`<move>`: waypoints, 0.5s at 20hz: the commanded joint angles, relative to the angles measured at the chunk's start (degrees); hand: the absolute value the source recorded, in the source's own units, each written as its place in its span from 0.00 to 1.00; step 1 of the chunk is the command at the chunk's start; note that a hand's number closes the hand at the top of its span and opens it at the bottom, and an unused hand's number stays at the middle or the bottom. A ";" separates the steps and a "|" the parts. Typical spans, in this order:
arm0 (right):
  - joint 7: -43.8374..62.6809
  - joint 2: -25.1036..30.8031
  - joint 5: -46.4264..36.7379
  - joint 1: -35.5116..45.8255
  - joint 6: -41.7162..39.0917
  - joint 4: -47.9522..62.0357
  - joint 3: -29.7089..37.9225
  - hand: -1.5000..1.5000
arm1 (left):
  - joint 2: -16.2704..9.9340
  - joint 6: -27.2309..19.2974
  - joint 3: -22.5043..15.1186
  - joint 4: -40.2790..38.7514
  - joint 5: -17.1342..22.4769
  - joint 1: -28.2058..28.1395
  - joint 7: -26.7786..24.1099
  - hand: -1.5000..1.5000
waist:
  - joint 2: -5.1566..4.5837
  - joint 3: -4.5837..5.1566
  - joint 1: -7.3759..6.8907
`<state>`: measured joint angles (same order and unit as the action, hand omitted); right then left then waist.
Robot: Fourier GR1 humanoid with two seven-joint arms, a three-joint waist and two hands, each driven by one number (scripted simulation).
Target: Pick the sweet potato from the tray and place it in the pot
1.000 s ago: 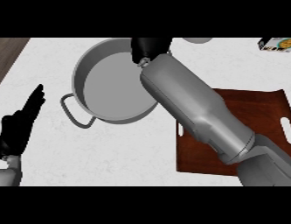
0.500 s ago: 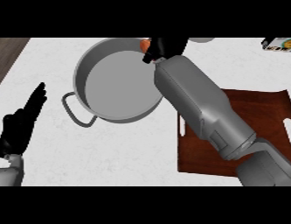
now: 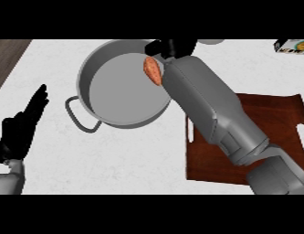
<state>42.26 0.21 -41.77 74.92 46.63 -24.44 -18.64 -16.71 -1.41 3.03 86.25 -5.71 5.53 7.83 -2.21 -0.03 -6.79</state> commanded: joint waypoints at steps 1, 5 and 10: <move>-3.58 -0.20 1.75 -0.73 13.33 -3.95 1.76 0.00 | 0.01 -0.05 0.34 0.41 0.41 1.78 2.39 0.50 | 0.41 -0.08 0.97; -6.79 -0.20 7.79 -2.85 17.88 -7.17 2.56 0.00 | -0.18 0.21 0.09 -0.42 -0.26 0.74 1.43 0.50 | 0.49 0.00 0.57; -10.40 -0.20 17.46 -5.41 16.74 -11.76 -0.87 0.00 | 1.00 -1.23 0.15 -0.29 -1.16 -1.19 0.33 0.50 | 1.17 0.03 1.91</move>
<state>33.20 0.27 -30.47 71.92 59.04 -33.00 -17.00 -16.62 -1.32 3.48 86.25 -5.77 4.17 7.88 -1.36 -0.01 -5.68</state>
